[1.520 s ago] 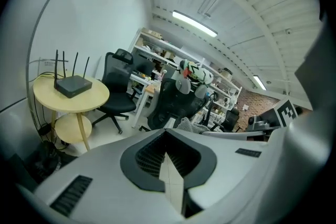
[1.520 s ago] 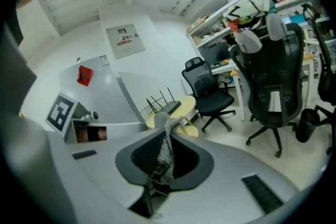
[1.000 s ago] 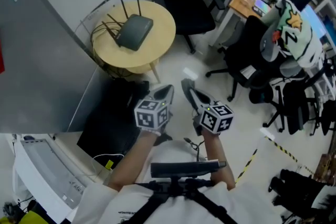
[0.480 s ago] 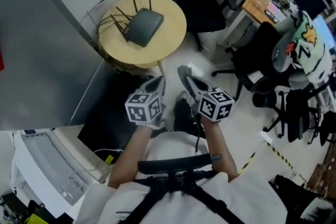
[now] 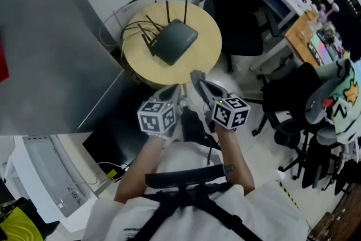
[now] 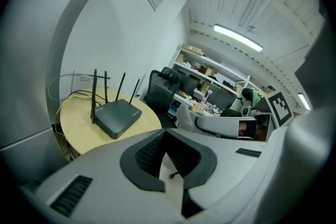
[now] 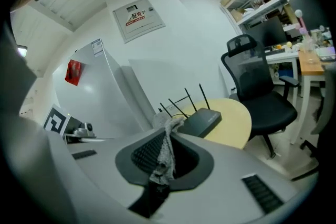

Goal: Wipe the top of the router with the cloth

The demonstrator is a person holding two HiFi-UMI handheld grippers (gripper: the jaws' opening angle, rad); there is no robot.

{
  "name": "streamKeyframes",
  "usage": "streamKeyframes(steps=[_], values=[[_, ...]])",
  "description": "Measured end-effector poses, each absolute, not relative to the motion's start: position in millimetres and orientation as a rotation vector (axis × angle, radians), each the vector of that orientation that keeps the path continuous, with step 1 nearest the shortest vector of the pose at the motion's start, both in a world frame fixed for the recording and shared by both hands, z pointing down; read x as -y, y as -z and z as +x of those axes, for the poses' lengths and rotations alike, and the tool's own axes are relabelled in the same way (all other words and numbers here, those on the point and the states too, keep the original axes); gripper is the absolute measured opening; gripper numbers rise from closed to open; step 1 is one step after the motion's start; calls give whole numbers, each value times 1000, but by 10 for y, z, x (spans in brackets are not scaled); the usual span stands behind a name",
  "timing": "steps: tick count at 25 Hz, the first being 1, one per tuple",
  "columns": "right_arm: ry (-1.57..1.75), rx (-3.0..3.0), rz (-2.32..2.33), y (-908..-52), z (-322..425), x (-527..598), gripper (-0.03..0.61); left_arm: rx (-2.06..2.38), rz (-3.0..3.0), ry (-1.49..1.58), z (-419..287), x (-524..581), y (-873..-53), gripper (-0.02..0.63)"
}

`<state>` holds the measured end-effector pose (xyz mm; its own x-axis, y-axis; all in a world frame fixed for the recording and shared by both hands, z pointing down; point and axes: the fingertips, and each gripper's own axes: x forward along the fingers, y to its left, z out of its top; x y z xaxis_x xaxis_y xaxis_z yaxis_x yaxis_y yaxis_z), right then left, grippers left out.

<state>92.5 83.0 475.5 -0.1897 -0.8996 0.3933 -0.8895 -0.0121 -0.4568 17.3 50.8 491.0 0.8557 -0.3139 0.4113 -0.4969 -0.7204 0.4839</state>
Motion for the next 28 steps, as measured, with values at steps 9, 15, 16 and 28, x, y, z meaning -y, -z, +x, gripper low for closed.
streamKeyframes(steps=[9, 15, 16, 28], values=[[1022, -2372, -1867, -4804, 1241, 308, 37, 722, 2358, -394, 518, 357, -5011, -9], [1072, -2503, -1799, -4996, 1328, 913, 37, 837, 2287, -401, 584, 816, -5205, -9], [1086, -2528, -1778, -5037, 1315, 1004, 37, 859, 2274, -402, 575, 883, -5233, -9], [1180, -2829, -1577, -5579, 988, 1896, 38, 1057, 2109, -402, 384, 1471, -5674, -9]])
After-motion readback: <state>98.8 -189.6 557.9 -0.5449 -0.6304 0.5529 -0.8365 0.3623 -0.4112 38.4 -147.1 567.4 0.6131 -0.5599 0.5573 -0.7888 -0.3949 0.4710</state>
